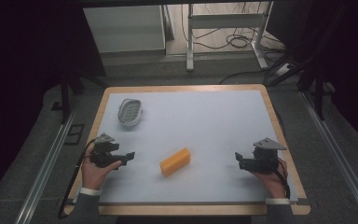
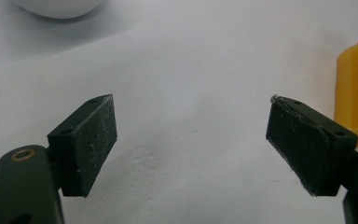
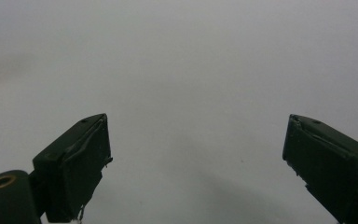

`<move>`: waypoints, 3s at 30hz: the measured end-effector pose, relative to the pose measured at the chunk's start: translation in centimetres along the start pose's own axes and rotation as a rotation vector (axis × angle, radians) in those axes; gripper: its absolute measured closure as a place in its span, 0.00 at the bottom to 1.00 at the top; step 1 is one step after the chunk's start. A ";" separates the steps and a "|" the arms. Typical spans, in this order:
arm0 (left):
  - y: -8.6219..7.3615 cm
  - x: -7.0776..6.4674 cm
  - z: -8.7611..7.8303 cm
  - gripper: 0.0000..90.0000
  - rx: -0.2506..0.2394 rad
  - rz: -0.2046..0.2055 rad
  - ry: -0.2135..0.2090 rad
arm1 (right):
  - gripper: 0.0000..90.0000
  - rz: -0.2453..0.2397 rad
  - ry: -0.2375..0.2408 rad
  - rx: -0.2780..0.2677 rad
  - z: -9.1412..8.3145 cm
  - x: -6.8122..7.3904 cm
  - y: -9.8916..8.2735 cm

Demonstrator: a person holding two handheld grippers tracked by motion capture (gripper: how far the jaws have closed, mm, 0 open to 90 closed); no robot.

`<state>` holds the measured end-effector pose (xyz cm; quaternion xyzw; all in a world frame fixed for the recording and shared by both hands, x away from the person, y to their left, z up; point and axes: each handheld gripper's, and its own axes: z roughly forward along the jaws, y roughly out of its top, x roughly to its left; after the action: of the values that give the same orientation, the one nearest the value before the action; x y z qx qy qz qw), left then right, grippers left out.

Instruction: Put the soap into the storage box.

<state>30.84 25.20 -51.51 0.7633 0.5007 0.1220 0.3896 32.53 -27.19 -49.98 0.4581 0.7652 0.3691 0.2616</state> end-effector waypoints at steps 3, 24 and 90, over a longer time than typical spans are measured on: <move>-0.1 0.0 0.0 0.19 0.003 -0.002 0.006 | 0.09 0.002 -0.008 0.006 0.0 -0.2 0.1; 0.8 -0.1 -2.3 0.18 0.011 0.018 0.007 | 0.08 0.057 -0.022 -0.027 -1.8 -1.3 -0.9; 7.5 -8.4 -2.2 0.18 0.106 0.312 -0.059 | 0.08 0.041 -0.064 -0.050 -2.0 -1.6 -1.0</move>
<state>30.66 17.54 -42.92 0.8545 0.3703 0.1318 0.3396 31.21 -29.64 -49.51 0.4787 0.7373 0.3785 0.2898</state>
